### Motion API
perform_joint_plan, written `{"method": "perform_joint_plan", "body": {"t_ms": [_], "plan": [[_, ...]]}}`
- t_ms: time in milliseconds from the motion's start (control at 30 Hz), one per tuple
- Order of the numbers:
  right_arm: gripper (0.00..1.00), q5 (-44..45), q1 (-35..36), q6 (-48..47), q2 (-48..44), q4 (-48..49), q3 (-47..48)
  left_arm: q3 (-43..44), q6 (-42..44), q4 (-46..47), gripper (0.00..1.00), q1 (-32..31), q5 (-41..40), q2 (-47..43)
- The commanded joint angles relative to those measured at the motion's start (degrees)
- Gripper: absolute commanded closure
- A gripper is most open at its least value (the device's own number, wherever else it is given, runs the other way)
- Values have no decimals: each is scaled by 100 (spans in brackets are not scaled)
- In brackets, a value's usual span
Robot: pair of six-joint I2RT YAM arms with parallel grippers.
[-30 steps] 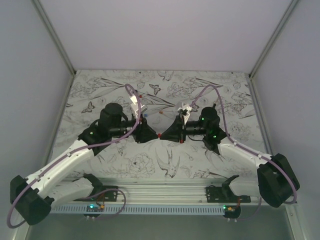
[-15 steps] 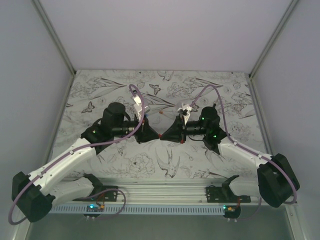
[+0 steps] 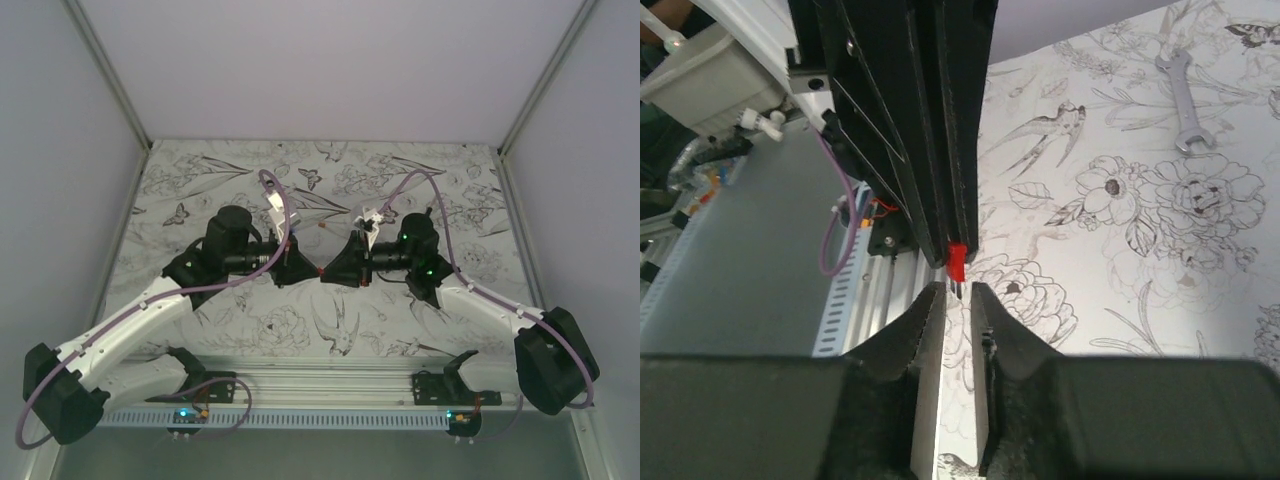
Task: Snap on the fuse box
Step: Pick up the fuse from the center of the board, then move the fuse box base at the center of the board.
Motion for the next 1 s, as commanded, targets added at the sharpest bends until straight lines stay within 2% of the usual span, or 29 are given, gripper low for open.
{"method": "perform_joint_plan", "body": {"t_ms": [0, 100, 233, 467, 733, 967], "plan": [[73, 288, -119, -252, -53, -387, 203, -96, -64, 263, 100, -46, -458, -220], [61, 674, -371, -207, -48, -626, 169, -284, -290, 234, 100, -21, -1151, -368], [53, 1560, -885, -57, -2, -1034, 91, -446, -569, 87, 100, 10, -1905, -492], [47, 2765, -2038, 335, 320, -1240, -82, -464, -986, -550, 100, 35, -3065, -535], [35, 3786, -3060, 622, 772, -1319, -121, -561, -1163, -625, 100, 63, -3252, -489], [32, 4058, -3320, 525, 1517, -1433, 269, -581, -1221, -640, 100, 63, -3260, -385]]}}
